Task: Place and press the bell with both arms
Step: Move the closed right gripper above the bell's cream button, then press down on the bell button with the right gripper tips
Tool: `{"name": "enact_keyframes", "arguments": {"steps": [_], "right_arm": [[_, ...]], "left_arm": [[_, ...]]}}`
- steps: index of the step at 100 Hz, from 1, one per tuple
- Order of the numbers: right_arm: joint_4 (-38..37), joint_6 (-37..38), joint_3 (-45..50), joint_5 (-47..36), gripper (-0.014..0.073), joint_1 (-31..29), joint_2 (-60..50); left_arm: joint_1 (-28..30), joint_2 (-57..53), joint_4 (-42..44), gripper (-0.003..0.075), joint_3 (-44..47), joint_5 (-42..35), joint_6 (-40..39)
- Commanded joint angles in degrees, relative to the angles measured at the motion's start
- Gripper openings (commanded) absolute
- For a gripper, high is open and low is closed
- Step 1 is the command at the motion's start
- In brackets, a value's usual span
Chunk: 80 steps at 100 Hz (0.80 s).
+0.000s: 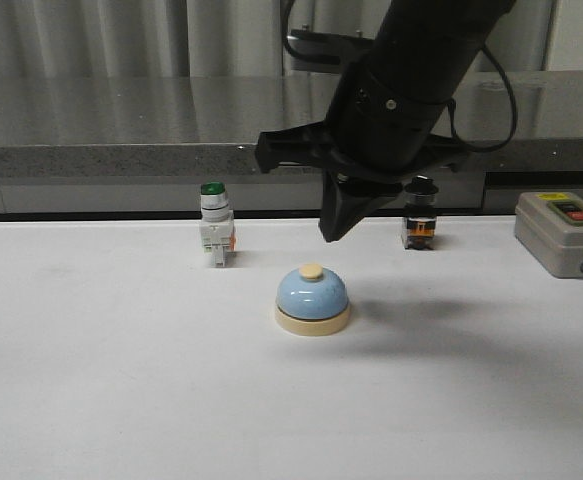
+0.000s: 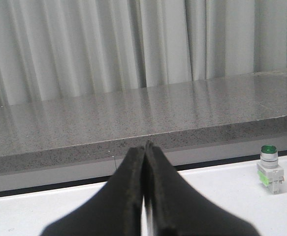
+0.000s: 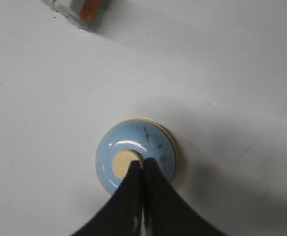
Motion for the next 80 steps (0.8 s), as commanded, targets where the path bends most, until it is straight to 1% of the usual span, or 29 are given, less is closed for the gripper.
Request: {"name": "enact_keyframes", "arguments": {"steps": [1, 17, 80], "right_arm": [[0.6, -0.6, -3.0, -2.5, -0.0064, 0.4, -1.3], [2.2, -0.6, -3.8, -2.5, -0.0064, 0.5, -0.1], [2.2, -0.6, -3.9, -1.9, -0.0064, 0.5, 3.2]], "left_arm": [[0.0, -1.9, -0.2, -0.0021, 3.2, -4.4, -0.3], [0.0, -1.9, -0.2, -0.0021, 3.2, -4.4, -0.3], [0.0, -1.9, -0.2, -0.0021, 3.2, -4.4, -0.3]]}}
